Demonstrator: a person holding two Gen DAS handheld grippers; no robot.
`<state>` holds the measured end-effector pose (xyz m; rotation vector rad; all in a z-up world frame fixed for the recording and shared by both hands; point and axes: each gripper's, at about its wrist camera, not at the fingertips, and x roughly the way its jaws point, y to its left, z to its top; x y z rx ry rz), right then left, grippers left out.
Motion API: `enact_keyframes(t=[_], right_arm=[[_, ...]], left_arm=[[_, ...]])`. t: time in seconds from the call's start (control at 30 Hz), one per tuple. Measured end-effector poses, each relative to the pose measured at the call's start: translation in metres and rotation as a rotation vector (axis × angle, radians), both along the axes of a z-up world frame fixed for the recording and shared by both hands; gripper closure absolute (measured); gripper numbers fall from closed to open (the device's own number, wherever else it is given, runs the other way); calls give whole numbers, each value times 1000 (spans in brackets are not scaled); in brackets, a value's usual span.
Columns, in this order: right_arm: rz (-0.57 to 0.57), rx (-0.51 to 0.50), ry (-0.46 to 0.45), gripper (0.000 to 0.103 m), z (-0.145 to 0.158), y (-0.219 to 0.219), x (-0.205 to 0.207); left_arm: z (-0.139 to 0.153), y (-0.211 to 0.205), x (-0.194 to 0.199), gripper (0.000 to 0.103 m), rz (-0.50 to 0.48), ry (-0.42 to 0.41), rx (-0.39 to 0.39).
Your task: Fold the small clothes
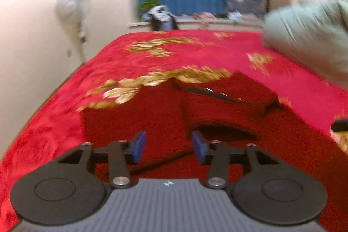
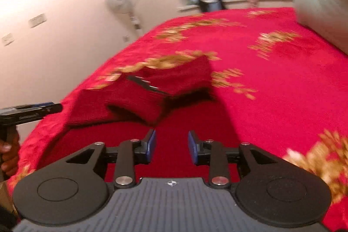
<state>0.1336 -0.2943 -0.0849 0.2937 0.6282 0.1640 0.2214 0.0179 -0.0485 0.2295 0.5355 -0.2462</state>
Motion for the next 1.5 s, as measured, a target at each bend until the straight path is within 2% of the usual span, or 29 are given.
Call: enact_keyframes(t=[0.07, 0.17, 0.27, 0.37, 0.43, 0.47, 0.5, 0.53, 0.63, 0.73, 0.8, 0.87, 0.93, 1.07, 1.2, 1.27, 1.3, 1.33, 1.37, 1.4, 1.43, 1.47, 1.5], right_arm=[[-43, -65, 19, 69, -10, -3, 5], [-75, -83, 73, 69, -20, -8, 21], [-133, -142, 150, 69, -37, -12, 33], [-147, -177, 235, 69, -55, -15, 43], [-142, -182, 246, 68, -59, -16, 46], [-139, -184, 246, 68, -60, -16, 47], [-137, -181, 247, 67, -60, -16, 48], [-138, -176, 250, 67, -60, -16, 48], [-145, -157, 253, 67, -60, -19, 49], [-148, -156, 255, 67, -58, -19, 49], [-150, -163, 255, 67, -57, -18, 48], [-151, -174, 252, 67, -55, -16, 45], [-151, -182, 248, 67, -54, -14, 45], [-164, -177, 245, 67, -54, -14, 42], [-176, -176, 242, 67, -53, -13, 39], [-175, -187, 240, 67, -55, -12, 38], [-173, -193, 238, 67, -55, -11, 38], [-169, -201, 235, 67, -55, -10, 37], [-165, -207, 232, 67, -56, -10, 37], [-161, -211, 228, 67, -56, -10, 37], [-159, -211, 226, 67, -57, -10, 37], [-159, -206, 225, 67, -57, -11, 37], [-162, -193, 225, 67, -57, -13, 37]], left_arm=[[-18, -31, 12, 21, -34, -1, 118], [-52, -73, 32, 20, -8, -30, 334], [-67, -100, 43, 20, -7, -69, 380], [-66, -124, 50, 20, -17, -157, 410], [-64, -132, 57, 22, -46, -190, 432], [-60, -133, 60, 42, -62, -202, 426], [-52, -126, 65, 80, -62, -200, 381], [-42, -117, 72, 88, -27, -178, 314], [-11, -47, 86, 90, 279, -128, 13], [-8, 13, 78, 89, 524, -50, -122], [-16, 40, 69, 77, 570, 28, -199], [-25, 57, 60, 76, 580, 88, -243], [-29, 70, 50, 76, 587, 99, -275], [-27, 78, 59, 75, 546, 73, -296], [-23, 74, 88, 50, 487, 65, -260], [-26, 73, 102, 49, 484, 60, -230], [-31, 74, 109, 49, 467, 86, -231], [-38, 75, 117, 51, 436, 138, -235], [-49, 75, 128, 59, 395, 224, -226], [-58, 71, 135, 70, 369, 297, -167], [-60, 65, 132, 75, 341, 273, -86], [-58, 61, 126, 82, 309, 237, -31], [-55, 61, 121, 83, 282, 229, -2]])
